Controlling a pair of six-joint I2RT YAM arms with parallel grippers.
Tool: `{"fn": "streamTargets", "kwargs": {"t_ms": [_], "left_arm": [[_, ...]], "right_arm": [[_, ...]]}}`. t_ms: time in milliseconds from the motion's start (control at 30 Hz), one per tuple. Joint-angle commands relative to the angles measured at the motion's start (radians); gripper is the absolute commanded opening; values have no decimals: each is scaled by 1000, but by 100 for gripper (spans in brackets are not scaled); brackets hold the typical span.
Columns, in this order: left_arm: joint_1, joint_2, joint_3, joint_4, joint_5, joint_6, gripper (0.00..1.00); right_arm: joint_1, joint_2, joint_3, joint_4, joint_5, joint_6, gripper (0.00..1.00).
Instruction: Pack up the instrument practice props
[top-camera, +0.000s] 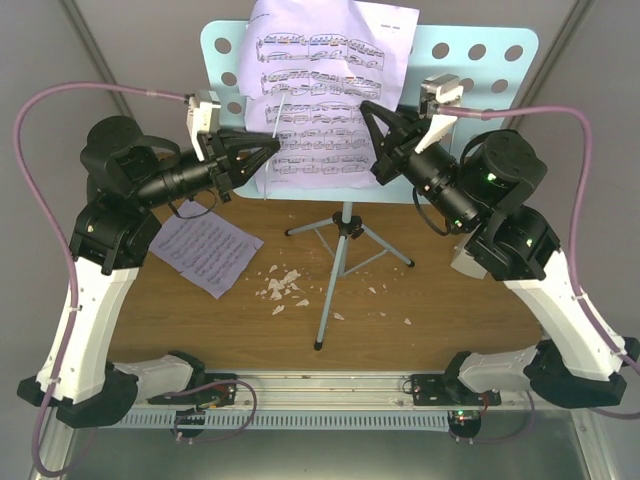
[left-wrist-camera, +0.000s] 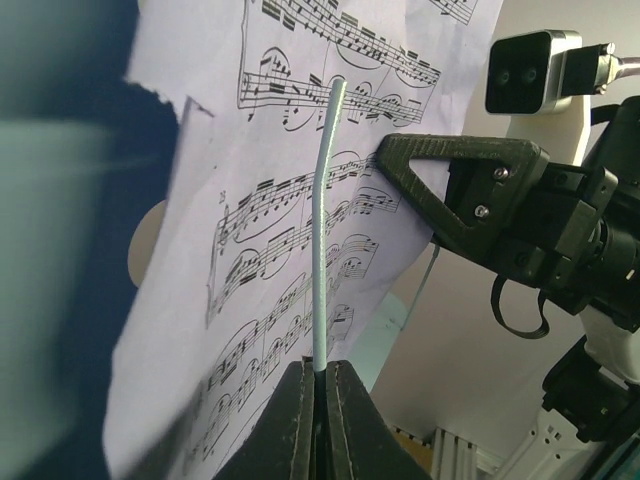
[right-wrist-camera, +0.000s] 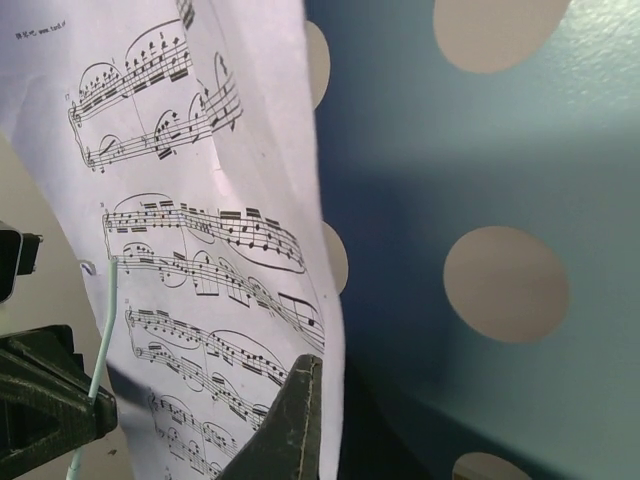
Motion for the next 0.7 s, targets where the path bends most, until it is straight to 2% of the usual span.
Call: {"fn": "streamTargets", "kwargs": {"t_ms": [0, 267, 667], "left_arm": [[-6, -24, -22, 60, 2, 21, 0], [-6, -23, -40, 64, -18, 21, 0], [-6, -14, -58, 69, -92, -18, 0]], "right_arm": [[-7, -22, -6, 16, 45, 9, 0], [-7, -85, -31, 34, 94, 17, 1], [-6, -376, -145, 91, 210, 3, 1]]}}
